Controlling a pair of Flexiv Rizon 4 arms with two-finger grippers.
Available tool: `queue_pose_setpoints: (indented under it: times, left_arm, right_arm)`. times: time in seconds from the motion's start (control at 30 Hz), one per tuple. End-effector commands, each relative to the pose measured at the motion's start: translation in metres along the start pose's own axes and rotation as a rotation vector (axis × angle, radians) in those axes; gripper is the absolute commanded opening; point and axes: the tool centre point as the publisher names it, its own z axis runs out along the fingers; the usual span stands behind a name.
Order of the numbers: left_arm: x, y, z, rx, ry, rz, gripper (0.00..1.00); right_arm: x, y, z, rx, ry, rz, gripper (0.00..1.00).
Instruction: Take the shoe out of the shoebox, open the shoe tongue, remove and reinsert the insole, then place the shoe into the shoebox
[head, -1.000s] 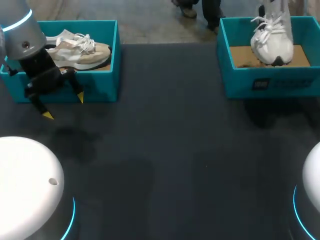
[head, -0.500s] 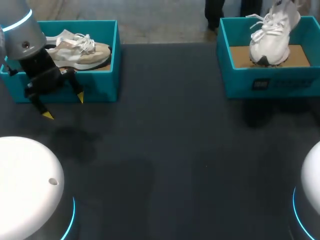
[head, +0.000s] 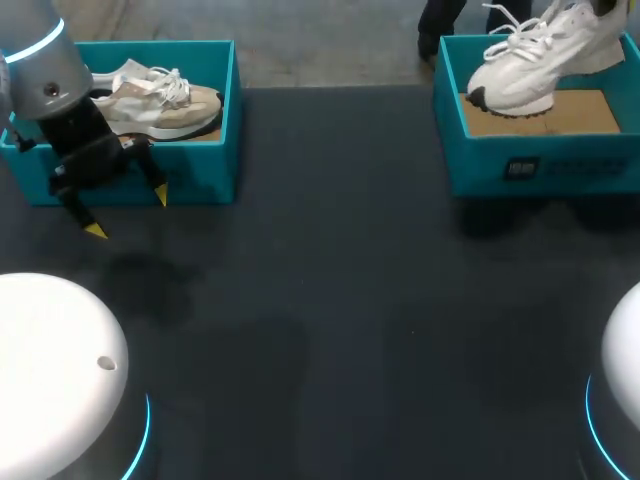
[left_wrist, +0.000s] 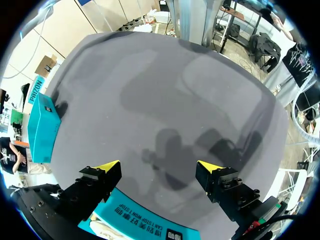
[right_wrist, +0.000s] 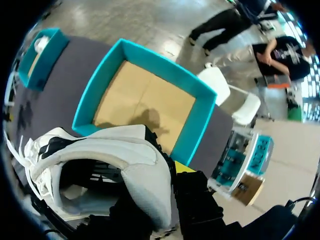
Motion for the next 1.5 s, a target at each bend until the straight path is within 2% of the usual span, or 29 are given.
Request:
queue_pose_setpoints:
  times: [0.03, 0.5, 0.67, 0.97, 1.5]
  left_arm:
    - [0.000, 0.000, 0.000, -0.002, 0.003, 0.000, 1.00]
    - [0.000, 0.000, 0.000, -0.002, 0.003, 0.000, 1.00]
    - [0.000, 0.000, 0.000, -0.002, 0.003, 0.000, 1.00]
    - [0.000, 0.000, 0.000, -0.002, 0.003, 0.000, 1.00]
    - [0.000, 0.000, 0.000, -0.002, 0.003, 0.000, 1.00]
  right_arm:
    - [0.002, -0.009, -0.001, 0.053, 0.054, 0.340, 0.00]
    - [0.002, -0.009, -0.001, 0.053, 0.054, 0.340, 0.00]
    - [-0.013, -0.020, 0.012, 0.073, 0.045, 0.451, 0.00]
    - [-0.033, -0.038, 0.045, 0.060, 0.124, 0.566, 0.00]
    - [-0.033, -0.038, 0.045, 0.060, 0.124, 0.566, 0.00]
